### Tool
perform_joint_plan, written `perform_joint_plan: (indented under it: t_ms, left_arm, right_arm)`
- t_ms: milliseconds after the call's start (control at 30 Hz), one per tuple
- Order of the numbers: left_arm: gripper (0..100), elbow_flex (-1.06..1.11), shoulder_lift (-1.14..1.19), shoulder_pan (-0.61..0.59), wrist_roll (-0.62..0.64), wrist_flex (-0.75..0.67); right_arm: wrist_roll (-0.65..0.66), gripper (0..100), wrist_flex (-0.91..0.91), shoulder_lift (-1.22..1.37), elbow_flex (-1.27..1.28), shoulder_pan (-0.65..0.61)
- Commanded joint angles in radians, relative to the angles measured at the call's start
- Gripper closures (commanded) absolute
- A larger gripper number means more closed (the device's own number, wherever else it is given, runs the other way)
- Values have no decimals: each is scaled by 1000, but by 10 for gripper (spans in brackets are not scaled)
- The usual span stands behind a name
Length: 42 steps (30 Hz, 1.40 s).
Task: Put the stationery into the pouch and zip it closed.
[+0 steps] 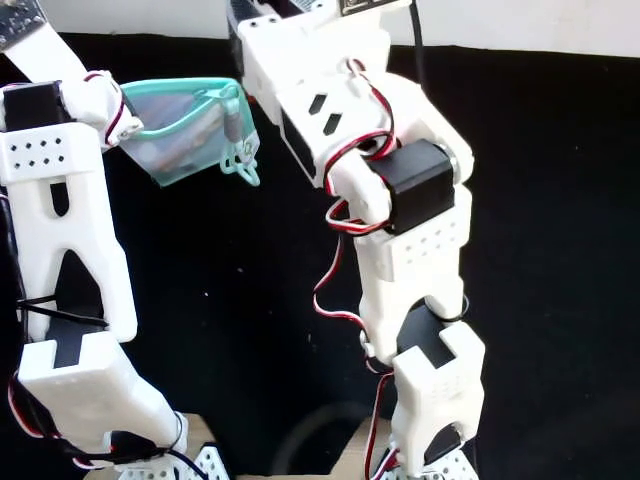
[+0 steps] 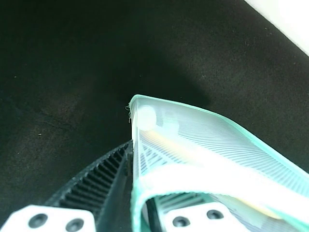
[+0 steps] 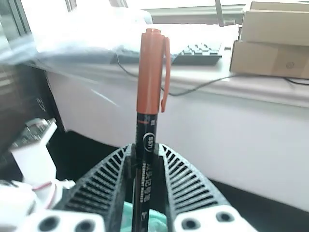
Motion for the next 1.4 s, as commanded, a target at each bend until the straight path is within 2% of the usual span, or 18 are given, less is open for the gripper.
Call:
perform_joint_plan:
  t_ms: [0, 333, 533, 667, 1367]
  left_arm:
    - [994, 15, 94, -5, -17, -23]
    - [994, 15, 94, -5, -17, -23]
    - [994, 15, 94, -5, -18, -23]
    - [994, 13, 93, -5, -32, -23]
    - [994, 12, 94, -10, -44, -31]
  right_arm:
    - [-61, 991, -51, -5, -31, -13]
    - [-181, 991, -113, 8, -28, -12]
    - [-232, 991, -157, 213, -171, -12]
    - [-232, 991, -170, 351, -329, -24]
    - [-224, 991, -225, 516, -312, -102]
